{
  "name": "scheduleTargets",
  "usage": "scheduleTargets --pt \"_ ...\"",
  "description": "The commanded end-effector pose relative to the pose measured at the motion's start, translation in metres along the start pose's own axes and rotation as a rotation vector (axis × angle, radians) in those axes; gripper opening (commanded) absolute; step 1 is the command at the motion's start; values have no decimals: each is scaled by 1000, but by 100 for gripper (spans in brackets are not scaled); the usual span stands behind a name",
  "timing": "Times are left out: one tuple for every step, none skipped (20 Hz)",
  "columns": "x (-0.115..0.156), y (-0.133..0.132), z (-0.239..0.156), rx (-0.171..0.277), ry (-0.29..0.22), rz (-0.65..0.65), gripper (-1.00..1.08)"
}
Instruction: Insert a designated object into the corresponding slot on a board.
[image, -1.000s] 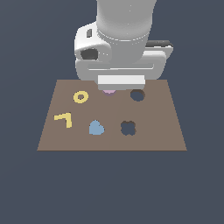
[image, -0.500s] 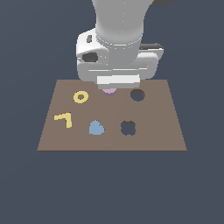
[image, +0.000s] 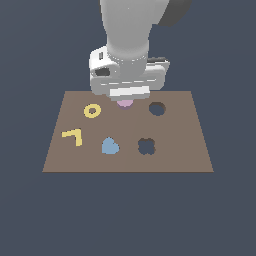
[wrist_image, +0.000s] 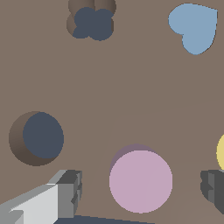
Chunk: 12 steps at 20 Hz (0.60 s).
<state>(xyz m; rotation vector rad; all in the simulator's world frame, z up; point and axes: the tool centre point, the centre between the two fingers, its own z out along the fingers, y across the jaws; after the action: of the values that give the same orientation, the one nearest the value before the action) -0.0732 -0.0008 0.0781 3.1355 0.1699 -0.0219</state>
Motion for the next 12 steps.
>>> scheduleTargets --pt "-8 2 10 0 6 -13 100" --pt "-10 3 13 0 7 -18 100" --pt "-13 4 16 0 9 -21 100" --pt "-14 5 19 0 10 -25 100" --pt "-16 5 21 0 11 -28 100" --pt "-18 6 23 0 12 -30 100" --pt "-19 6 25 0 13 -32 100" --pt "-19 7 26 0 14 -34 100" --pt "-20 7 27 0 14 -35 100" --pt "-20 7 28 0 14 -35 100" --pt "-20 7 29 0 14 -35 100" --pt "-20 7 29 0 14 -35 100"
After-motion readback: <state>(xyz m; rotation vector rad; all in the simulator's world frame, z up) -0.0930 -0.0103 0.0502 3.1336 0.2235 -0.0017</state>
